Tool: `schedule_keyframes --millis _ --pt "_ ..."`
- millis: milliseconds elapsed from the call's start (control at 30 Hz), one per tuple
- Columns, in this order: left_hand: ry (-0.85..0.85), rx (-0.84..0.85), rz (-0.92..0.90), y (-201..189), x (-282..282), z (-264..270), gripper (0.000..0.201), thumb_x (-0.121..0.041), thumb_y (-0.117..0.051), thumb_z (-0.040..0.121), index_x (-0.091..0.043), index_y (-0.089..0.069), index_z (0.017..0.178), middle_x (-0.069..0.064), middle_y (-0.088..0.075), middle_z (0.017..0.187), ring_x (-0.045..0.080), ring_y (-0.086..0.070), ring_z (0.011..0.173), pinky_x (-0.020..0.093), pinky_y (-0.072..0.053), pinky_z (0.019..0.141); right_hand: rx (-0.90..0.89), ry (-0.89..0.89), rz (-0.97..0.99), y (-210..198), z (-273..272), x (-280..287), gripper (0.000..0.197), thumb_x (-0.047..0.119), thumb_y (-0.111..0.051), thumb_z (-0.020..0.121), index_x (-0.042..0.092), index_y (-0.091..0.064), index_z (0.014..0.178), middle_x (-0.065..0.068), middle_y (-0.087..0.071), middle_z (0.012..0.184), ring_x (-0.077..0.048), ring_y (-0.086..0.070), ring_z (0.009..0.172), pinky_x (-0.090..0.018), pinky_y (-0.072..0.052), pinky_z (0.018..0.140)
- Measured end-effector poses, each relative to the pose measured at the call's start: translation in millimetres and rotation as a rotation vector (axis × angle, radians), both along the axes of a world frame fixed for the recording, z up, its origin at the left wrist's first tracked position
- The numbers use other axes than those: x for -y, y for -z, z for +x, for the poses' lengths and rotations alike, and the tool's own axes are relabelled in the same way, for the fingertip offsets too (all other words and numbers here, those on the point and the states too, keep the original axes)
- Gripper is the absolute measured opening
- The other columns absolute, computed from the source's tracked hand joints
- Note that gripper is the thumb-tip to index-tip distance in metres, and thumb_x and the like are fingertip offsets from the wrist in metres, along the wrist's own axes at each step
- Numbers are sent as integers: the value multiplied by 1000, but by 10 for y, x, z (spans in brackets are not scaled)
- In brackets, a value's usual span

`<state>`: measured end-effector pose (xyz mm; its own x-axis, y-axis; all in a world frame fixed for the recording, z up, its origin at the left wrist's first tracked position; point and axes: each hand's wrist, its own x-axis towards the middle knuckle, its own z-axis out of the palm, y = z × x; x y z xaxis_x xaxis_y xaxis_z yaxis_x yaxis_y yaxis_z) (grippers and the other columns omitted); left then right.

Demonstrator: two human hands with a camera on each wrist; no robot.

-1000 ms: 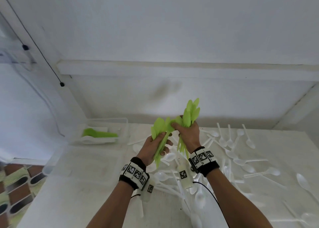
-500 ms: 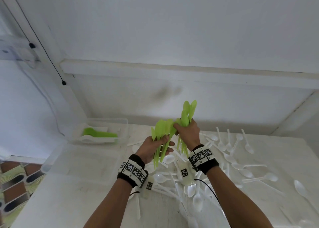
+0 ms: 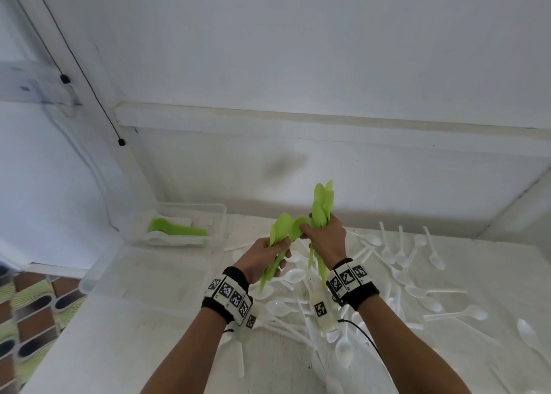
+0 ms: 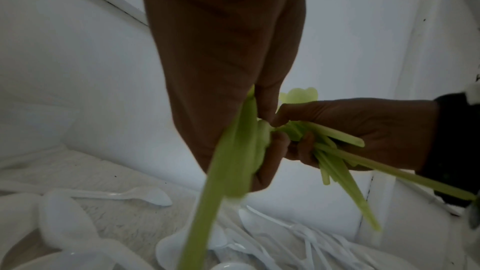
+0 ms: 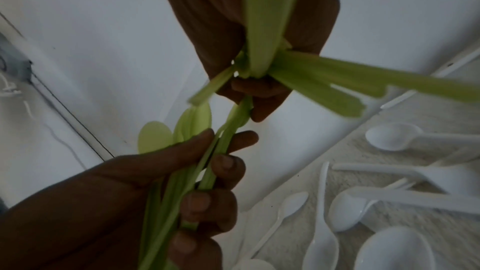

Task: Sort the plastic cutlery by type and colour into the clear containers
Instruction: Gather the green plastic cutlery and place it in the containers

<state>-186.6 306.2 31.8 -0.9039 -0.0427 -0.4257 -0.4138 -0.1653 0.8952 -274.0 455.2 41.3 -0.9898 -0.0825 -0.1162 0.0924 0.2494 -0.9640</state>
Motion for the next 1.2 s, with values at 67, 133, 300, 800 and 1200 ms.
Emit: schedule_keyframes --millis 67,133,300,800,1200 --pt "12 2 38 -18 -10 7 34 -33 -58 102 1 -64 103 13 -64 94 20 -59 67 31 -48 57 53 22 -8 31 -20 16 26 17 -80 71 14 -66 93 -3 -76 76 -19 -75 69 -36 -61 65" --pt "24 2 122 -56 -1 7 38 -34 -53 104 0 -64 119 10 -72 108 29 -70 84 35 -56 67 154 39 -133 40 -44 34 31 14 -82 71 13 -66 98 -11 -77 88 -21 -76 73 -35 -58 64" --pt "82 7 350 -109 92 42 45 -34 -44 107 -3 -57 136 16 -65 133 43 -62 120 51 -55 95 175 -16 -231 -34 -55 23 32 7 -80 77 8 -65 105 -10 -72 86 -22 -73 72 -26 -50 51" --pt "240 41 398 -101 110 61 63 -39 -36 105 10 -42 143 20 -68 103 29 -66 71 35 -54 64 241 -276 -338 -169 -28 23 32 2 -76 85 6 -63 114 -11 -74 91 -22 -72 75 -27 -46 50" --pt "274 28 371 25 98 56 42 -8 -38 106 0 -37 147 21 -59 138 47 -58 124 58 -49 101 -38 -238 -27 -161 -16 59 32 9 -81 76 15 -70 105 -6 -75 87 -13 -70 67 -23 -53 51"
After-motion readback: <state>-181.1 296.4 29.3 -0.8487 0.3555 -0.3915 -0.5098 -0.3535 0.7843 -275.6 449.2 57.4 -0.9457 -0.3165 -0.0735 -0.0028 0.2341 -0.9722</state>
